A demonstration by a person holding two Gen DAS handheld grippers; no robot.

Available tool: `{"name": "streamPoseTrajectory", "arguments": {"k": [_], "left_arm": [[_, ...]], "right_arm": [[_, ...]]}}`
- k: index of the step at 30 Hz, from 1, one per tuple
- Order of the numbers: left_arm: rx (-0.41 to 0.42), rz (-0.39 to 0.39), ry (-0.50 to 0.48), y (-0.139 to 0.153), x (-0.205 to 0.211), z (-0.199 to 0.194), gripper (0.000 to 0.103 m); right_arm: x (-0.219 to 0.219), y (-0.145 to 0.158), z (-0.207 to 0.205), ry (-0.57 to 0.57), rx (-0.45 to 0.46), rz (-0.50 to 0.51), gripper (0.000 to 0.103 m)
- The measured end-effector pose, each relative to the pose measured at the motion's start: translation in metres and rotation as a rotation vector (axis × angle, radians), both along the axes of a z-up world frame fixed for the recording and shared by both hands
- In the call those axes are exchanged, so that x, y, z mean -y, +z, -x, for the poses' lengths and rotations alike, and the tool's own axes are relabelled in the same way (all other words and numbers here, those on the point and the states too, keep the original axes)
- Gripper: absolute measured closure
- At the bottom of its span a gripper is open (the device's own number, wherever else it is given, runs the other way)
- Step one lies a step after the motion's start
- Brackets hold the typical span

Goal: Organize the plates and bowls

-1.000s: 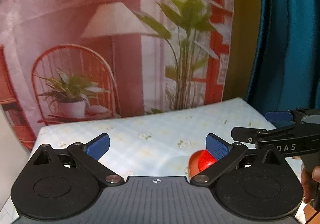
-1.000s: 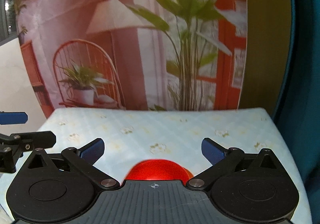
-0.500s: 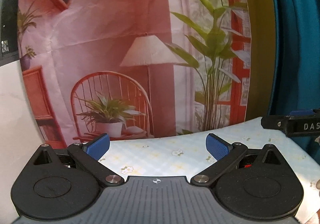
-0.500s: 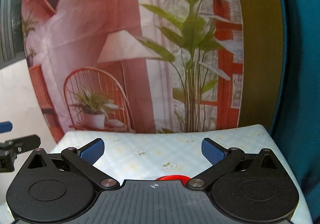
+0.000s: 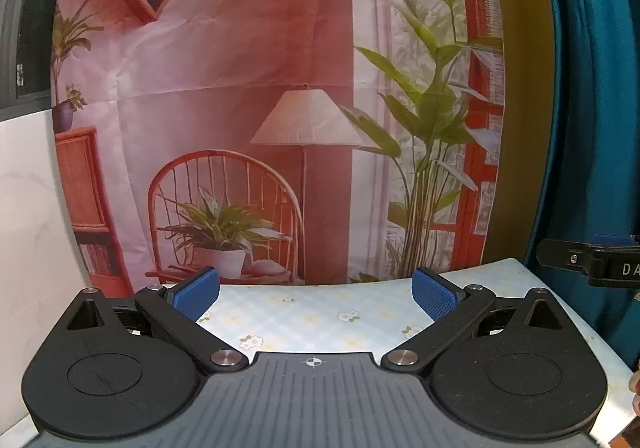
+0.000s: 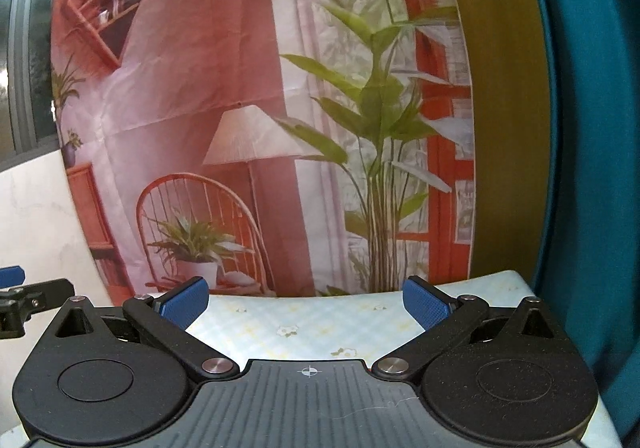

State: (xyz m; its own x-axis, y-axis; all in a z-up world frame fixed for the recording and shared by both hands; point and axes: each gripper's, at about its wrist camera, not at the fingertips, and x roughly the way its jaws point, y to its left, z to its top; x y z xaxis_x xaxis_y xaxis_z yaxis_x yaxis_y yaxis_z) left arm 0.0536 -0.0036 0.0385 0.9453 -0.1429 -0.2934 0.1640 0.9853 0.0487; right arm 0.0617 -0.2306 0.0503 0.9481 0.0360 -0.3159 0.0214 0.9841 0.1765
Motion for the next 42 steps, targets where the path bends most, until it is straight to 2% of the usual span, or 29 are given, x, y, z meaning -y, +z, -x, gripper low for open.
{"name": "streamPoseTrajectory", "arguments": {"k": [10, 42], "left_arm": [[-0.016, 0.012, 0.003, -0.0025, -0.0007, -0.0005, 0.0], [-0.034, 0.019, -0.02, -0.0066, -0.0037, -0.0043, 0.0]], "right_arm": [[-0.0053, 0.0029, 0.003, 0.002, -0.013, 0.045, 0.0], [-0.0006, 0.0014, 0.0061, -0.011, -0.026, 0.064, 0.0]]}}
